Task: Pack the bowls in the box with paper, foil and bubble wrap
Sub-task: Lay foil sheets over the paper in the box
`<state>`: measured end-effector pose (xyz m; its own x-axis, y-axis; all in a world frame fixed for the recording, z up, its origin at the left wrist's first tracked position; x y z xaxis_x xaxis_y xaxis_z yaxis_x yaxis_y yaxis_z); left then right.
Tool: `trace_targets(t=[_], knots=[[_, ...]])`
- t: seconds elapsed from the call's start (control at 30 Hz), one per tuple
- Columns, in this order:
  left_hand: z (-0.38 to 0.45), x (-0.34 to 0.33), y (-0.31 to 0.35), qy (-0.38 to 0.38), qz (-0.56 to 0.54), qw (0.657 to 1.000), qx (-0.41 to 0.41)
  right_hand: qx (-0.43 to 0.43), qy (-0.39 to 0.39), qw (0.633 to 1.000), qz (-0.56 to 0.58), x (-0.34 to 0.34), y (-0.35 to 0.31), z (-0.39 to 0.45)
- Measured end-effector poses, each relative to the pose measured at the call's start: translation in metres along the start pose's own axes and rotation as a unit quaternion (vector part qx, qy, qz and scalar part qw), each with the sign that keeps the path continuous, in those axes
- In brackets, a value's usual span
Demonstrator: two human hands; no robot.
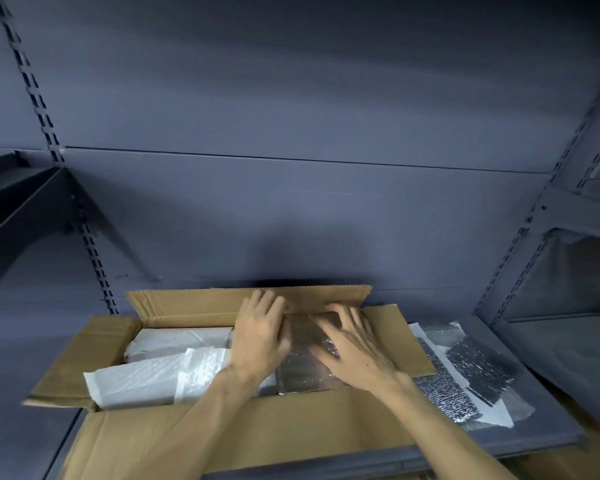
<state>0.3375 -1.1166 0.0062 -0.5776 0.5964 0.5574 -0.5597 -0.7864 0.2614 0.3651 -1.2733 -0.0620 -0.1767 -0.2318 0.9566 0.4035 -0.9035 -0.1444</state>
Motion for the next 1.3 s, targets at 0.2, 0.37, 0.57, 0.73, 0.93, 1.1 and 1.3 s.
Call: trace_targets(t=[0.2, 0.37, 0.57, 0.73, 0.93, 1.1, 1.3], knots=[[-0.033, -0.066, 0.013, -0.372, 0.035, 0.927, -0.031, -0.012, -0.012, 1.000, 0.021, -0.003, 0.001, 0.007], [-0.051, -0.075, 0.003, -0.456, 0.031, 0.890, 0.002, -0.056, -0.048, 0.961, 0.267, 0.002, 0.011, 0.002], [-0.047, -0.089, -0.001, -0.488, 0.098, 0.865, -0.058, 0.095, -0.196, 0.976, -0.006, 0.012, 0.020, -0.011], [-0.055, -0.100, -0.004, -0.519, 0.121, 0.844, -0.053, 0.077, -0.262, 0.957, -0.094, 0.007, 0.036, -0.015], [-0.060, -0.101, -0.007, -0.531, 0.114, 0.839, -0.019, 0.029, -0.328, 0.933, -0.148, -0.009, 0.042, -0.014], [-0.055, -0.109, 0.005, -0.524, 0.171, 0.832, -0.060, -0.023, -0.386, 0.916, -0.109, -0.011, 0.045, -0.013], [-0.059, -0.121, 0.011, -0.528, 0.157, 0.831, -0.082, 0.009, -0.141, 0.990, 0.009, 0.027, 0.040, -0.001]])
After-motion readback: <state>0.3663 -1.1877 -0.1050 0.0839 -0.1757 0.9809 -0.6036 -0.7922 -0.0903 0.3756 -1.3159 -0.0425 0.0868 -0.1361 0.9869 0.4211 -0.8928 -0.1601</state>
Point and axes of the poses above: each hand's wrist, its own z-axis towards the middle knuckle, its own x-axis out of the back of the hand, y = z × x, the point moved 9 cm from there along z, towards the middle knuckle, and after that the axes turned 2 degrees about y, right-handed, at the moved point
